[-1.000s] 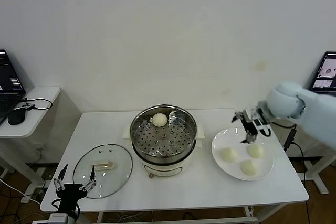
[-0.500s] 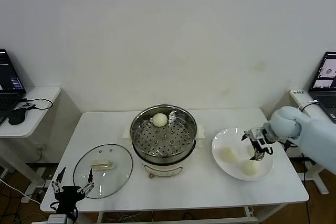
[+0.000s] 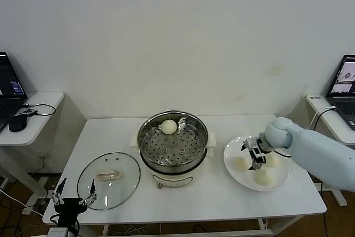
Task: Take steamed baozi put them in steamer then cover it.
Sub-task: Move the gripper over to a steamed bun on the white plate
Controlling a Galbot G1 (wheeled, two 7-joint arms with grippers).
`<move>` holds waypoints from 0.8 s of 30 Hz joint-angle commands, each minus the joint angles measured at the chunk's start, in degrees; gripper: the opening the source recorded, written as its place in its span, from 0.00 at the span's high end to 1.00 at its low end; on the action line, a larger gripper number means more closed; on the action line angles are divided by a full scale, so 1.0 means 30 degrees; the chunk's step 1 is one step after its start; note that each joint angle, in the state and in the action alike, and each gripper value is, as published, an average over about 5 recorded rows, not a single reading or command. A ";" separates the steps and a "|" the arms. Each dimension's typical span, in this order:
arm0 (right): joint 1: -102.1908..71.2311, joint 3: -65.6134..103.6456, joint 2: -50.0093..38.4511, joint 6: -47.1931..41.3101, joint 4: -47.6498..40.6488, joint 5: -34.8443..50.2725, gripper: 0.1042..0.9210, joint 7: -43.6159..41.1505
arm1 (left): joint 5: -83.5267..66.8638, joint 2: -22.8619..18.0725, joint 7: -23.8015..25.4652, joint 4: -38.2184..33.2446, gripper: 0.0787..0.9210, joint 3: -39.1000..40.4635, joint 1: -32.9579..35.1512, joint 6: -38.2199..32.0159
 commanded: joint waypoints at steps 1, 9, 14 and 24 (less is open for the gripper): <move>-0.0436 0.0335 0.1193 -0.0050 -0.0892 -0.0341 0.13 0.0031 | -0.0021 -0.0036 -0.0009 0.0053 0.12 -0.0004 0.0006 -0.0020; -0.0482 0.0410 0.1505 -0.0238 -0.1549 -0.0589 0.19 0.0053 | -0.0009 -0.0099 -0.0011 0.0144 0.12 0.0068 -0.0111 -0.0020; -0.0569 0.0472 0.1639 -0.0407 -0.1727 -0.0689 0.25 -0.0074 | -0.0007 -0.0128 -0.0012 0.0175 0.12 0.0084 -0.0101 -0.0020; -0.0502 0.0519 0.1297 -0.0497 -0.1425 -0.0745 0.37 -0.0472 | -0.0020 -0.0146 -0.0019 0.0152 0.12 0.0087 -0.0088 -0.0021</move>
